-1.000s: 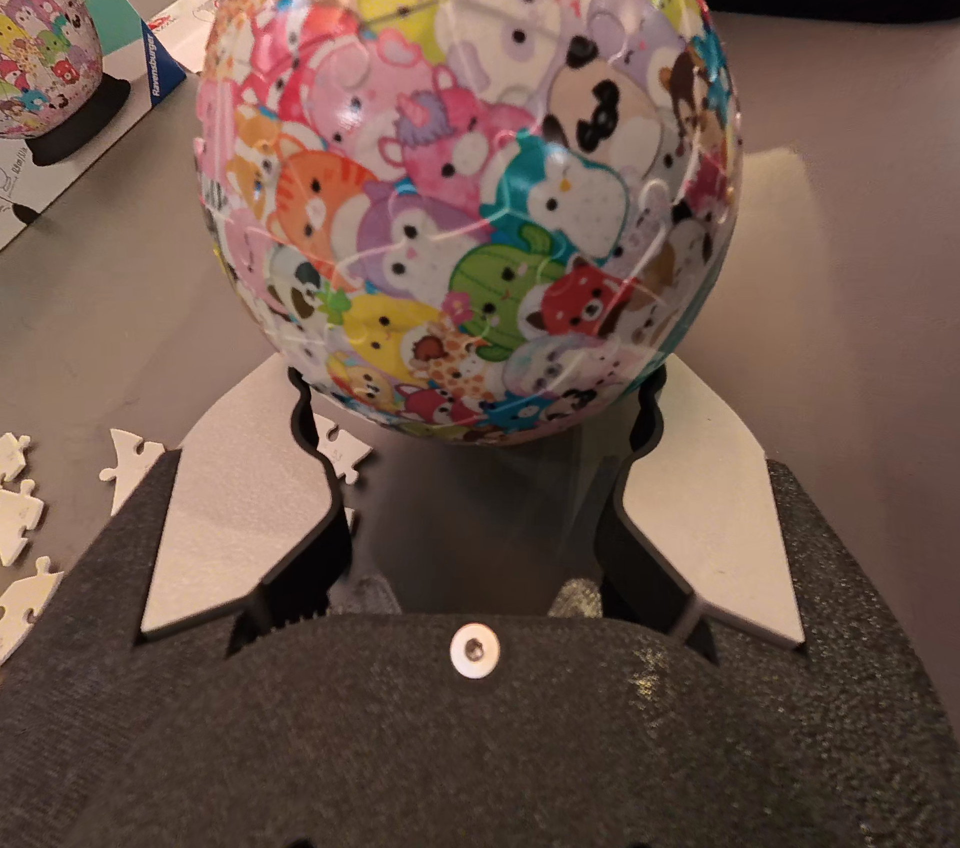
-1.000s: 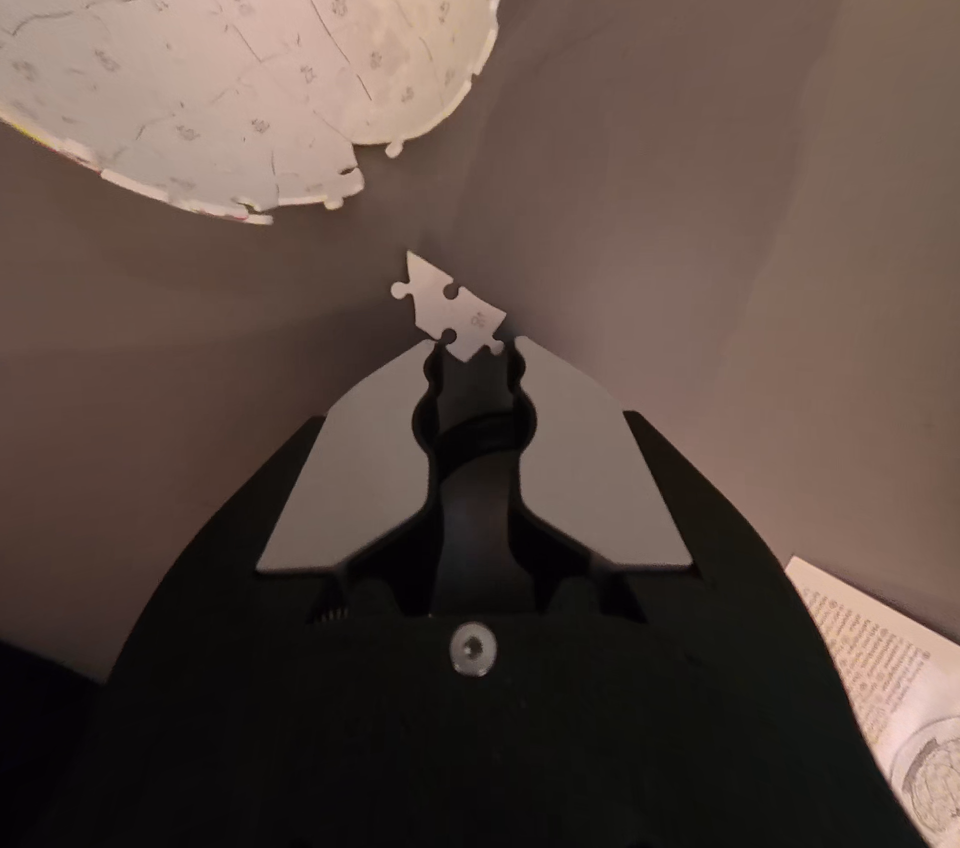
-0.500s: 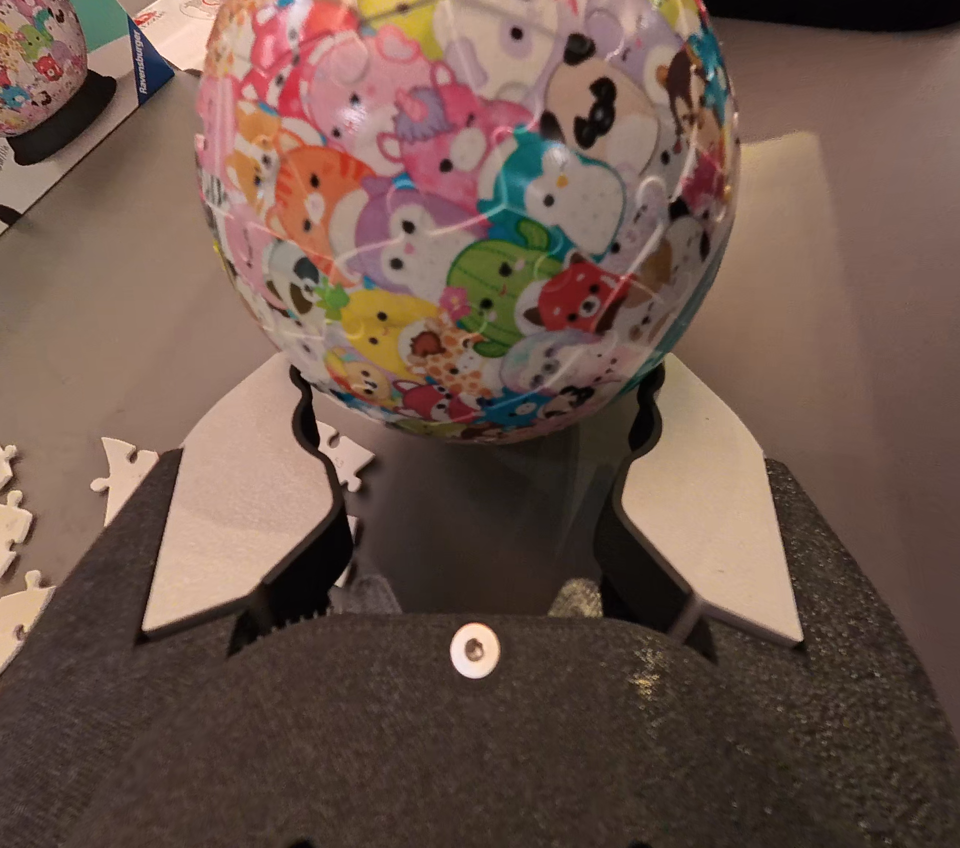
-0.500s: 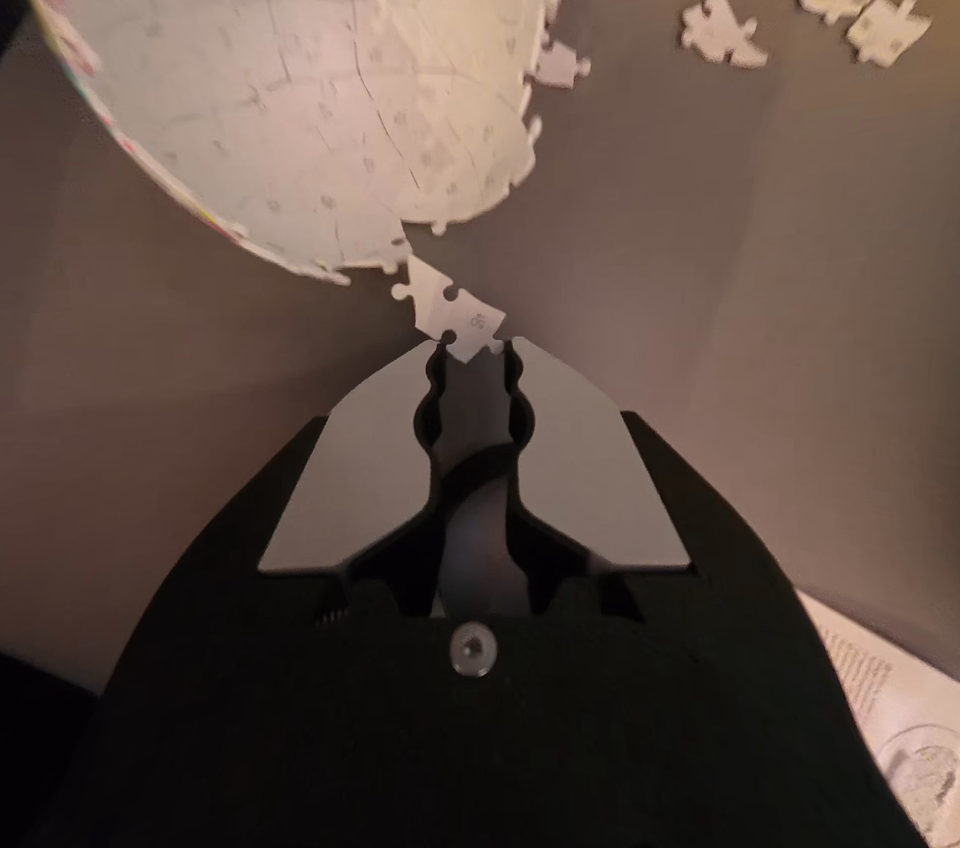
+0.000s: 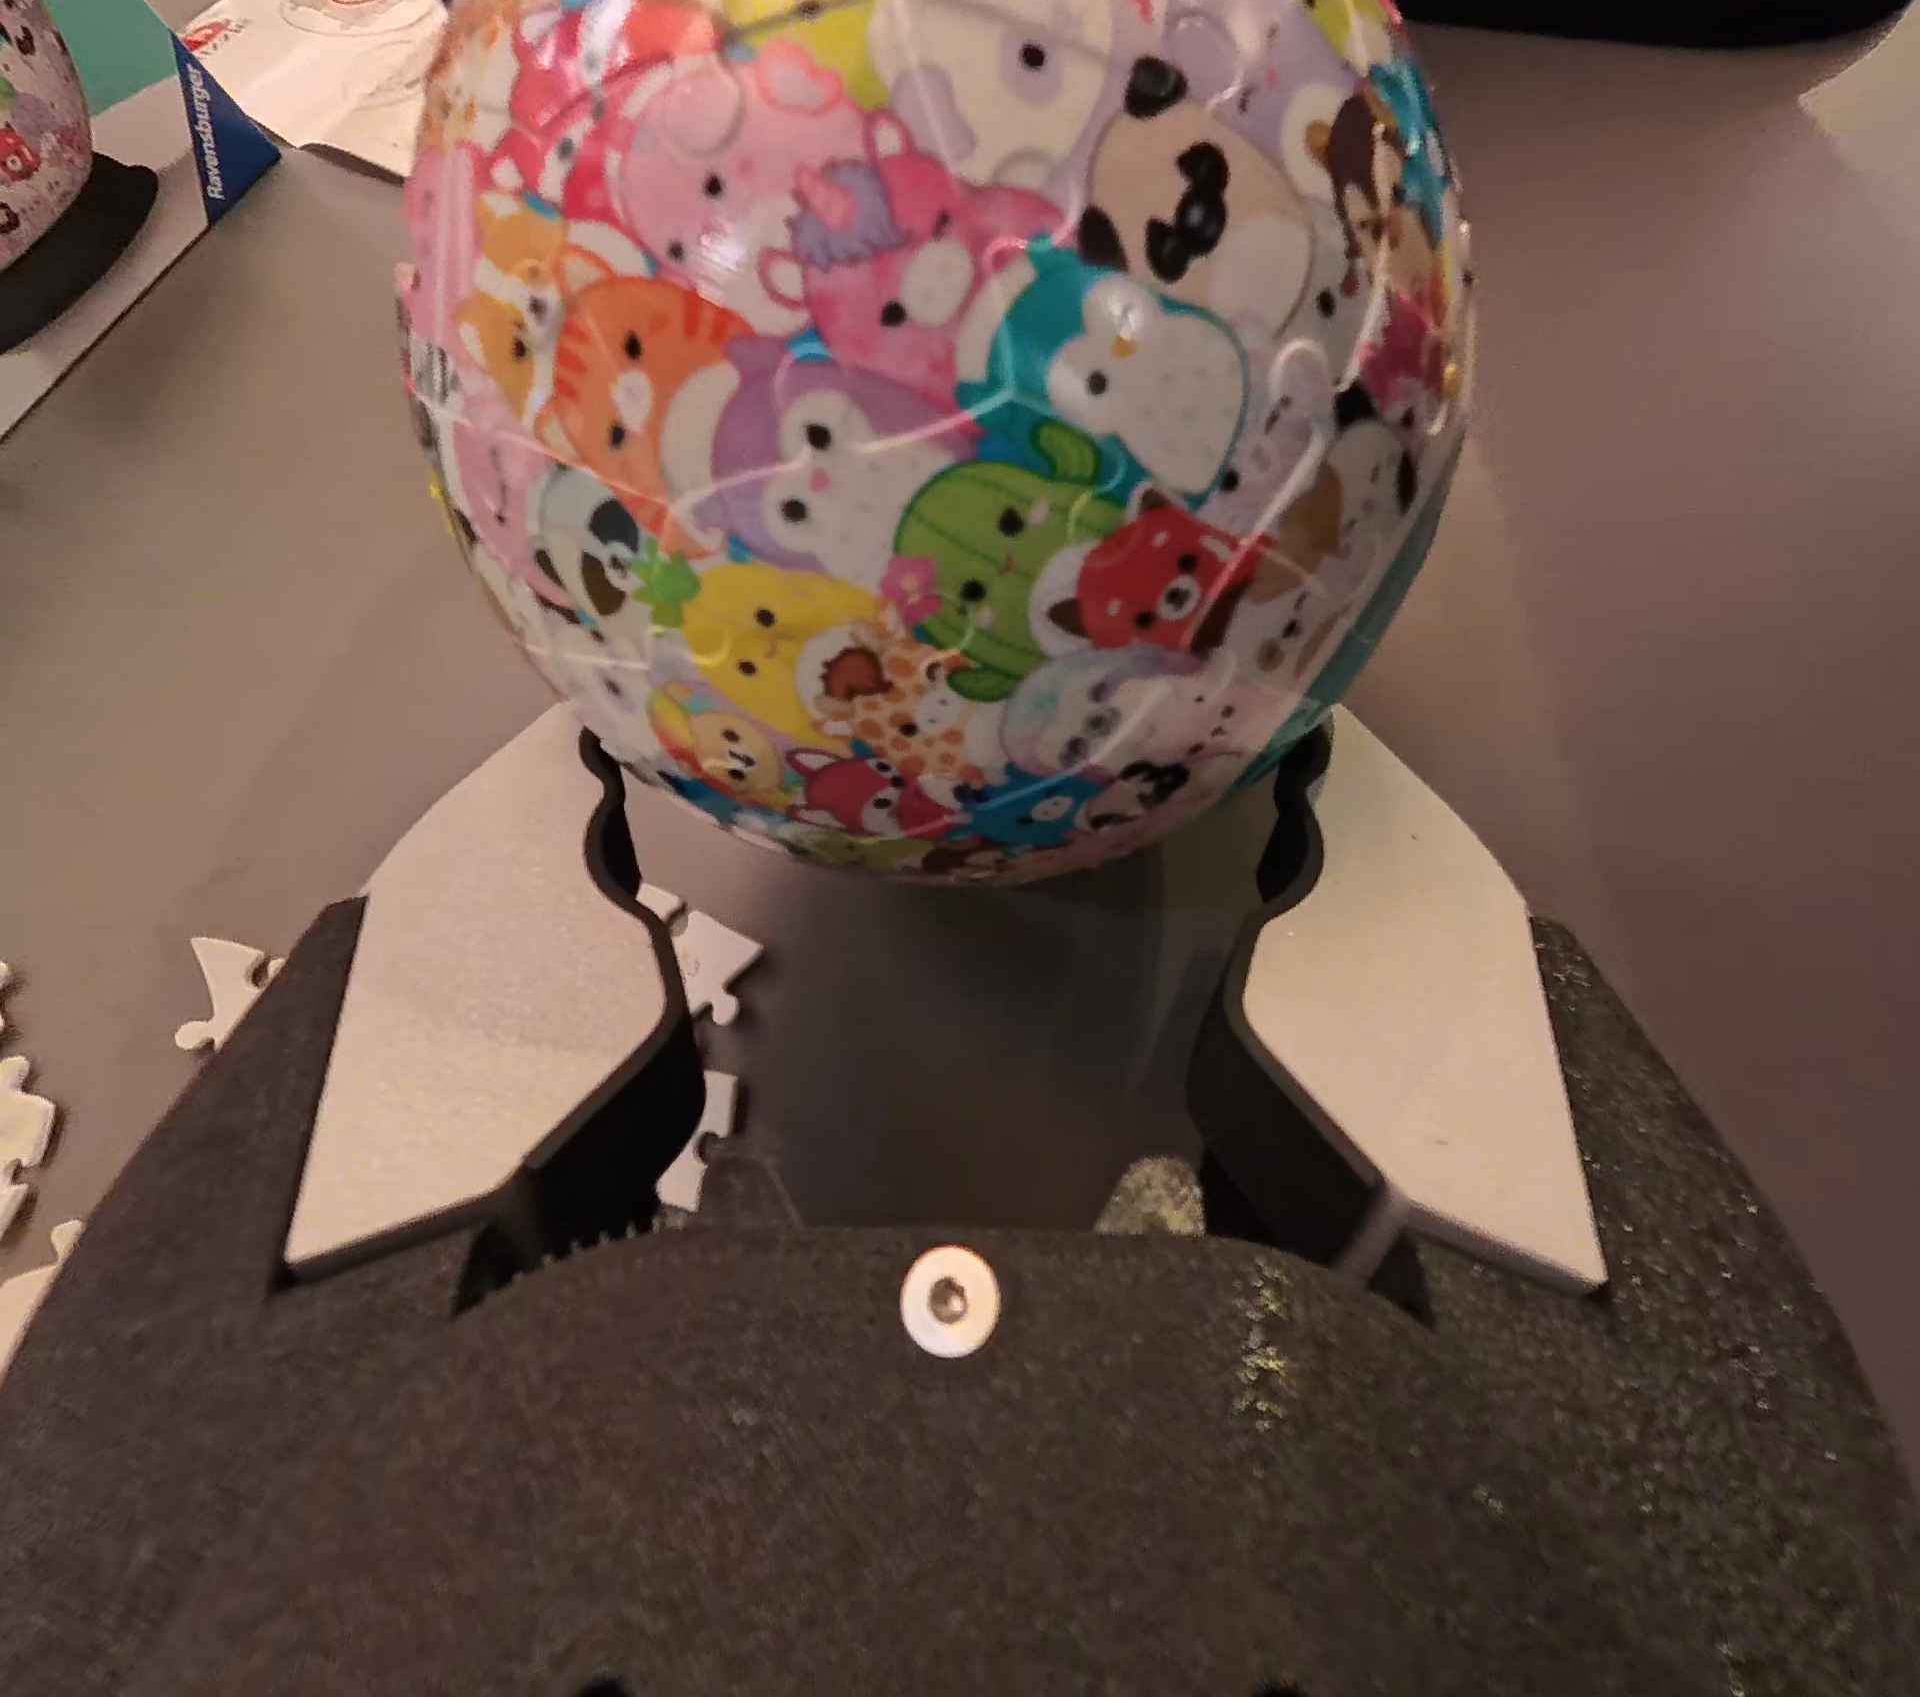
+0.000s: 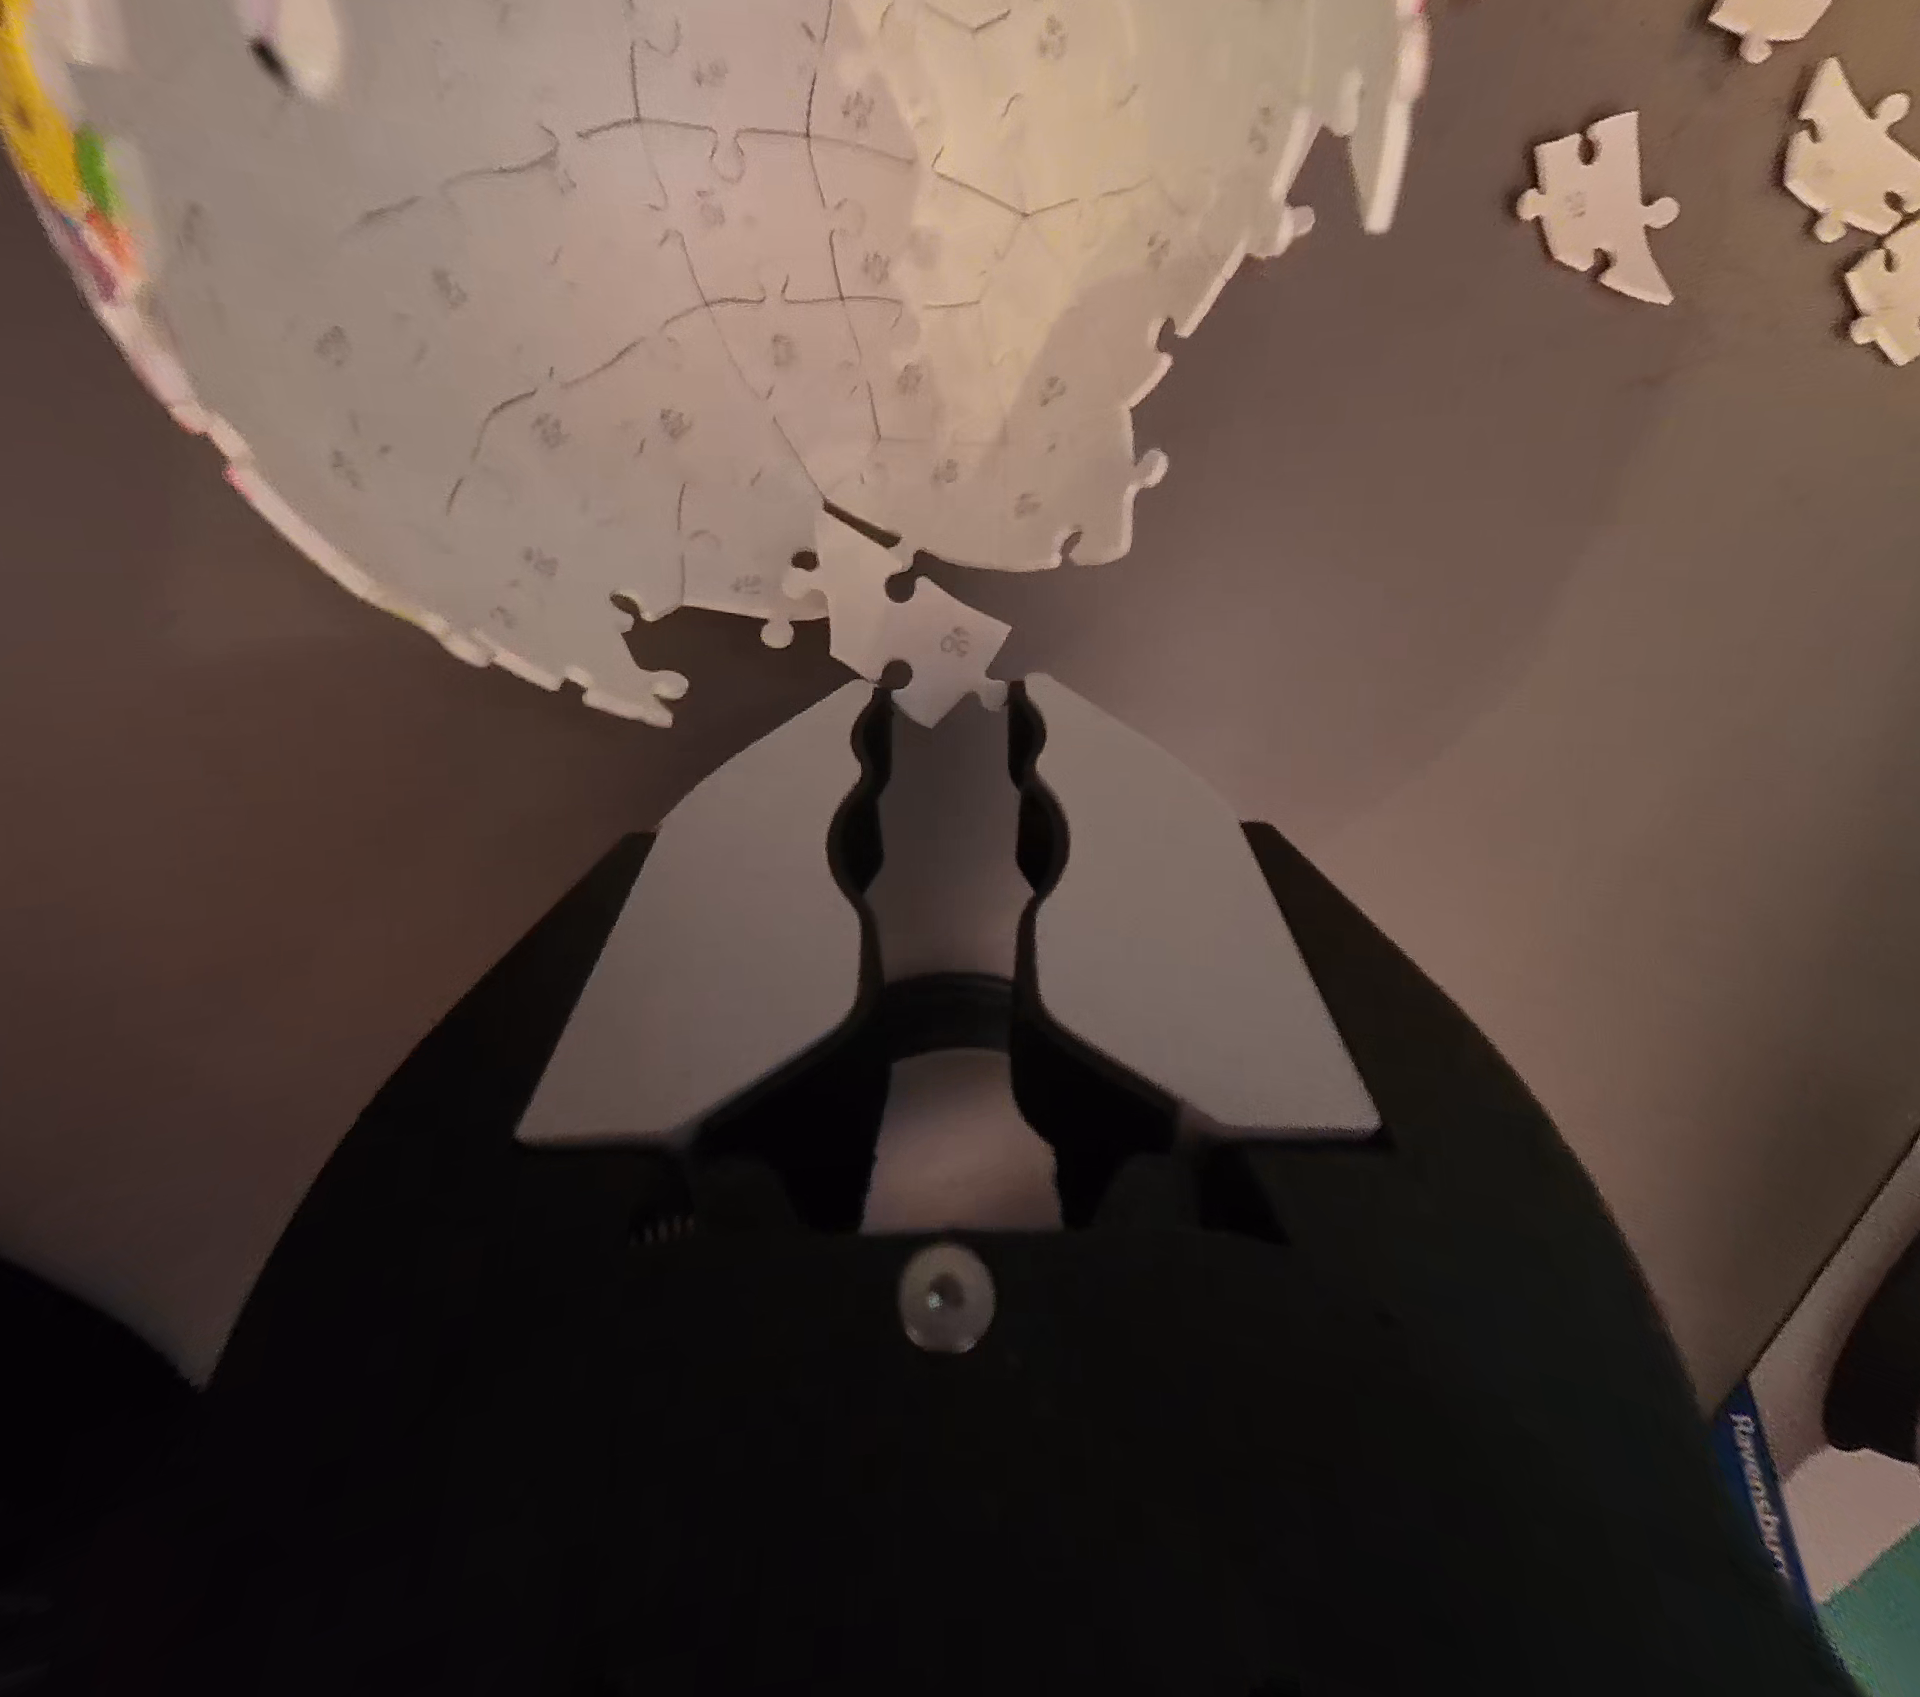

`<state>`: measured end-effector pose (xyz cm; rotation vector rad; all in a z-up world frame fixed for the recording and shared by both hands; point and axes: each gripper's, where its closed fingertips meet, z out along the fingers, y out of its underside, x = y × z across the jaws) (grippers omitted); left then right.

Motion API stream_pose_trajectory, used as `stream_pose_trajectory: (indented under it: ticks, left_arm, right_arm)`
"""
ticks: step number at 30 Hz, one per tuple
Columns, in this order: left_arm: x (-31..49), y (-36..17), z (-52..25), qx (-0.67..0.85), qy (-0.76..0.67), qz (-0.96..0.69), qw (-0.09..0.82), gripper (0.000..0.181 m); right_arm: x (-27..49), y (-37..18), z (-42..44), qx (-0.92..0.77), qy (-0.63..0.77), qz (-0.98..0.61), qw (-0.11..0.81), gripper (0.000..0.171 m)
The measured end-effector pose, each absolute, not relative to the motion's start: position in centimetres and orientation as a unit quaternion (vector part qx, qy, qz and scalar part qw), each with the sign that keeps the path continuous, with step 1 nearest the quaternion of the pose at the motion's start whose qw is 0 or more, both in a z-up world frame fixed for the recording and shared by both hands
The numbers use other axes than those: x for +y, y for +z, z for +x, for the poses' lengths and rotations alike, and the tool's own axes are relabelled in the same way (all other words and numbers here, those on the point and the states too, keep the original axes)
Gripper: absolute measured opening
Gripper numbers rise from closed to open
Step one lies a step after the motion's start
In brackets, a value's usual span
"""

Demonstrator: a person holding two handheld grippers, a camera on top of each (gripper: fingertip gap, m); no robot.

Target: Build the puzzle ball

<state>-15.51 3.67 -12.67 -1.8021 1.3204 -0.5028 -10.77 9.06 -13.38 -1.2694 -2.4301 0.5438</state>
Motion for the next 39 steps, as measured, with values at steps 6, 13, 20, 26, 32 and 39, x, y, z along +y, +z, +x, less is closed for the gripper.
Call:
stream_pose_trajectory:
  ticks: [6,13,20,26,32,39]
  left_arm:
    - [3.77,-12.63,-15.35,0.528,-0.209,-0.719,0.400,0.119]
    - [3.78,-12.71,-15.12,0.532,-0.217,-0.719,0.390,0.118]
    - [3.80,-12.74,-15.11,0.530,-0.219,-0.721,0.388,0.118]
    - [3.85,-12.67,-15.11,0.529,-0.223,-0.722,0.386,0.118]
    - [3.95,-12.60,-15.05,0.530,-0.222,-0.721,0.387,0.118]
    - [4.01,-12.49,-14.92,0.529,-0.225,-0.721,0.387,0.118]
  right_arm:
    - [9.12,-14.03,-10.71,-0.868,0.170,-0.434,0.172,0.022]
    - [8.78,-14.14,-10.69,-0.877,0.157,-0.422,0.167,0.022]
    - [8.74,-14.24,-10.63,-0.883,0.155,-0.412,0.164,0.023]
    - [8.74,-14.32,-10.67,-0.881,0.162,-0.413,0.167,0.023]
    - [8.78,-14.29,-10.66,-0.873,0.180,-0.419,0.173,0.023]
    - [8.87,-14.33,-10.63,-0.868,0.191,-0.423,0.176,0.026]
